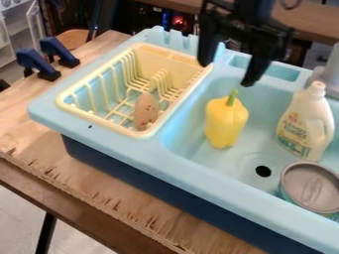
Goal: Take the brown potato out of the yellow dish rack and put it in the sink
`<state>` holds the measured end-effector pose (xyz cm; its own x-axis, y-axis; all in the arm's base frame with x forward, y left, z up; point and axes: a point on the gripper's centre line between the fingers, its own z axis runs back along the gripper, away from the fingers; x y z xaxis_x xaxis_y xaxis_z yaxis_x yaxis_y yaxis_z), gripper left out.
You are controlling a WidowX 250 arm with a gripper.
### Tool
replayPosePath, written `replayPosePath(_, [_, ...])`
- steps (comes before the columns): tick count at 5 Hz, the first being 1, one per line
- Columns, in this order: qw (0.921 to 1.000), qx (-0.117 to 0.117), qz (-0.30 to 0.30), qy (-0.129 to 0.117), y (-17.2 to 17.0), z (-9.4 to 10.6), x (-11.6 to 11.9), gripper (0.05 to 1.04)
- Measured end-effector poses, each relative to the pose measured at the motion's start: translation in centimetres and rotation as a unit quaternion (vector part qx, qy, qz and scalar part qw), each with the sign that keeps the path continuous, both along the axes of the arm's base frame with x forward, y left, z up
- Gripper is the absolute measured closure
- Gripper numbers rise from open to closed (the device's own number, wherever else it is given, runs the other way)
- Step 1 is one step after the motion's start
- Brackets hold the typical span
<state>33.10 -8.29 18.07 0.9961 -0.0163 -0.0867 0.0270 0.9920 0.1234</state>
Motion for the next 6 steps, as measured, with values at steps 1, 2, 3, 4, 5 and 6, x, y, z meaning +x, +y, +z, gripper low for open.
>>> replayPosePath(1, [0.9996,0.003,0.026,-0.005,2.7,0.4,-0.6,0.081])
replayPosePath(2, [0.9984,-0.006,0.049,-0.025,5.0,1.4,-2.3,0.081])
replayPosePath(3, [0.9959,-0.019,0.086,-0.023,6.8,1.2,-3.5,0.081])
replayPosePath(4, [0.9934,-0.024,0.112,-0.007,8.3,-0.2,-4.6,0.081])
replayPosePath(5, [0.9919,-0.034,0.12,-0.022,9.4,-1.6,-4.4,0.081])
replayPosePath(6, [0.9917,-0.018,0.113,-0.058,9.6,-2.7,-3.5,0.081])
